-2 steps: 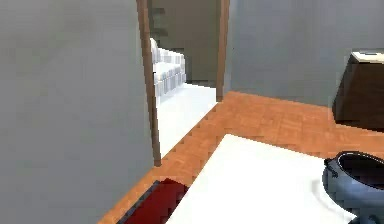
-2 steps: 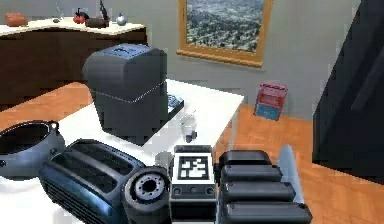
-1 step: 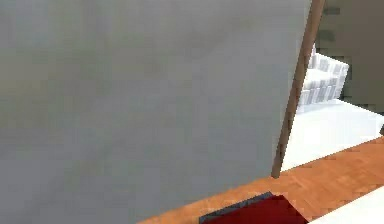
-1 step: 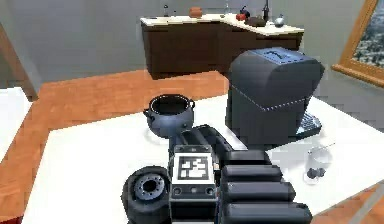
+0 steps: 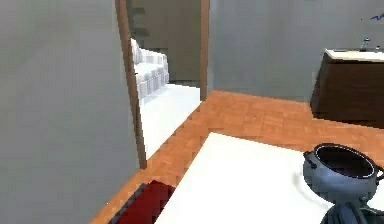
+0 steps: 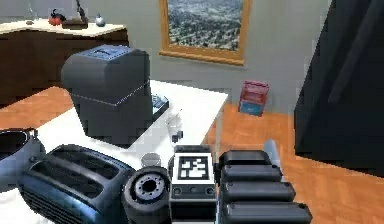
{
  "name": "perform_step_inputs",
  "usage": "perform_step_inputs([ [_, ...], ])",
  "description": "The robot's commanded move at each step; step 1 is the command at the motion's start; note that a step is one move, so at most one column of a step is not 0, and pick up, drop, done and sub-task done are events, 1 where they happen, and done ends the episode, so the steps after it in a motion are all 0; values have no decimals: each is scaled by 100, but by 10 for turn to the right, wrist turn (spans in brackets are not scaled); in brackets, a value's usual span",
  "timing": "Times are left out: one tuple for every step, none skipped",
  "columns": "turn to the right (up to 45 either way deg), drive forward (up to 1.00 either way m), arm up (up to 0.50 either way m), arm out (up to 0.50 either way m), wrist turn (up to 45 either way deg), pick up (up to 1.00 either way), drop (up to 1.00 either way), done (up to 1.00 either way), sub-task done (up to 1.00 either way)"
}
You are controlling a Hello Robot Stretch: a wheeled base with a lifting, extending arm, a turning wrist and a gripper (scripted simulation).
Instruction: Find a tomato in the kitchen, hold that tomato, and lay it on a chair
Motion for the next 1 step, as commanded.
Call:
perform_step_inputs([
  [450, 0, 0, 0, 0, 0, 0, 0, 0],
])
